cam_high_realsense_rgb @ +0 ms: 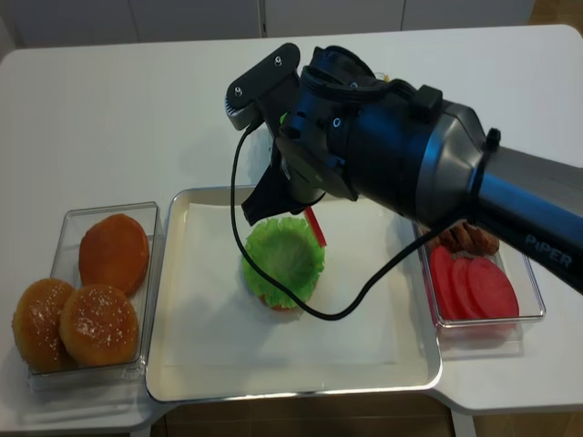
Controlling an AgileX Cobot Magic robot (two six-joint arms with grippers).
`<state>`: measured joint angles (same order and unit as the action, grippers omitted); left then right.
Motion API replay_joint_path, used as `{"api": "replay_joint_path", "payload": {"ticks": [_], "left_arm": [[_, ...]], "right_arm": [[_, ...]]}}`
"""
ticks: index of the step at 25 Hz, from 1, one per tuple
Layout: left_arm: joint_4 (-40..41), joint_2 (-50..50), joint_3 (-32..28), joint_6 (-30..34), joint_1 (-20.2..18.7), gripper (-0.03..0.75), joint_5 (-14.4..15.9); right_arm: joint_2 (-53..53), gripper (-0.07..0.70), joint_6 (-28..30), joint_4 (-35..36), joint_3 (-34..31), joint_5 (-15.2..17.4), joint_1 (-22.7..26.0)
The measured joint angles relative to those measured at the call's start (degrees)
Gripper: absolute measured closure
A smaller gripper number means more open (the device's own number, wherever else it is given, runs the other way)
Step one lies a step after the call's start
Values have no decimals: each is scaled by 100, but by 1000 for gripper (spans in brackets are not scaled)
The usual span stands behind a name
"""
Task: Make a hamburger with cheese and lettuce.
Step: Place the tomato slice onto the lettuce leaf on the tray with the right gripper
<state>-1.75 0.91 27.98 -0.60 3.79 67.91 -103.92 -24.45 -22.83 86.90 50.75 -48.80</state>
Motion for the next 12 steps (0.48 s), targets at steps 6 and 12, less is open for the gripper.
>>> {"api": "replay_joint_path", "payload": {"ticks": [6,12], "left_arm": [[0,0,0,0,0,312,0],[0,0,0,0,0,312,0]], "right_arm": [[-147,573,36,22,0,-14,0],[-160,573,46,152,0,-48,0]]}}
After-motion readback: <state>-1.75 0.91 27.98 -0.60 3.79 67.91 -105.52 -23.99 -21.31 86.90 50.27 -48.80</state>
